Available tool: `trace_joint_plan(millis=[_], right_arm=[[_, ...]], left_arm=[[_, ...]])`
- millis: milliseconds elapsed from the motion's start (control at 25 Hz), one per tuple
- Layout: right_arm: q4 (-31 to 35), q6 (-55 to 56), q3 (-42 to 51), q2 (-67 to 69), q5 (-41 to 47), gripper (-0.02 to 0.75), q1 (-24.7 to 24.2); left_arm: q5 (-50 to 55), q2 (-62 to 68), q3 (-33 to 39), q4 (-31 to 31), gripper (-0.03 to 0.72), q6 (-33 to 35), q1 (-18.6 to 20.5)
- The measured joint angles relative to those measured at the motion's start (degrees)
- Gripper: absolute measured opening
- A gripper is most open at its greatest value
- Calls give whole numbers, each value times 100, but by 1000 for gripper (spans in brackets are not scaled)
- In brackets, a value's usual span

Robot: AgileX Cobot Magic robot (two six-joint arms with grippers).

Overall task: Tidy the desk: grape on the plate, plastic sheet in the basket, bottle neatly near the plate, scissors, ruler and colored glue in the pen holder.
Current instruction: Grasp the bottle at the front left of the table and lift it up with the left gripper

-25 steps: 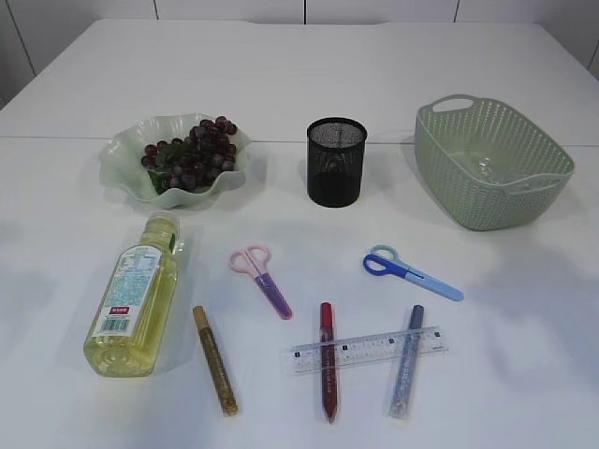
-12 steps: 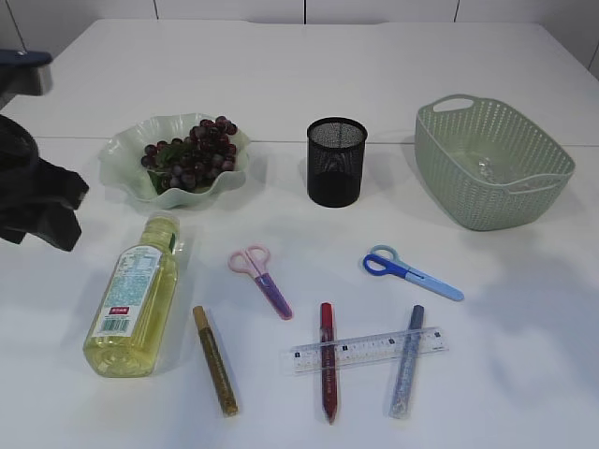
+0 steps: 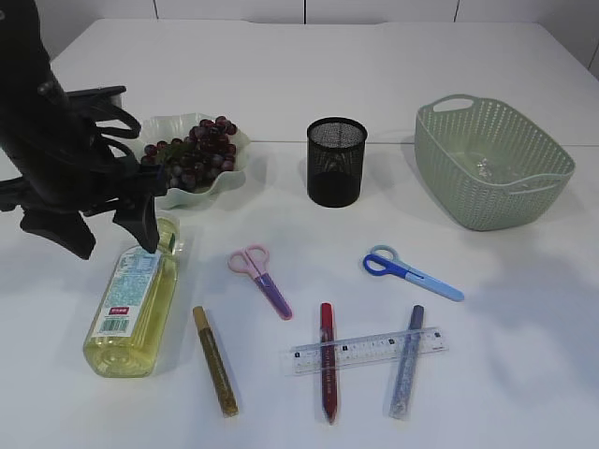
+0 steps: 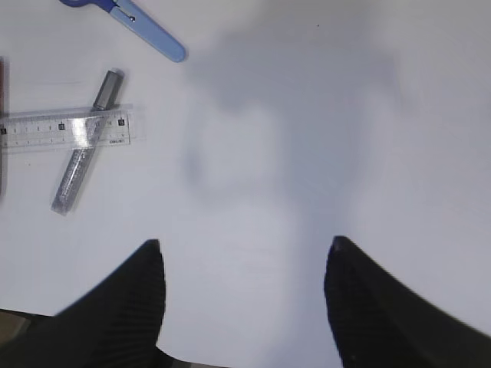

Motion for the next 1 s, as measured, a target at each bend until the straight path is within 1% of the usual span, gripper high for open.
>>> trace_joint_plan(millis=[120,280,440,1000], right_arm=[[0,0,0,0,0,512,0],[14,-10,0,0,0,512,0],[14,-19,0,0,0,512,0],[40,-19,0,0,-39,512,0]], left_arm=[[123,197,-29,84,550,-324,0],[220,388,-29,132,561,-457,0],[237,596,-33,140,587,-468,0],[47,1064,-42,273,592,-326,0]])
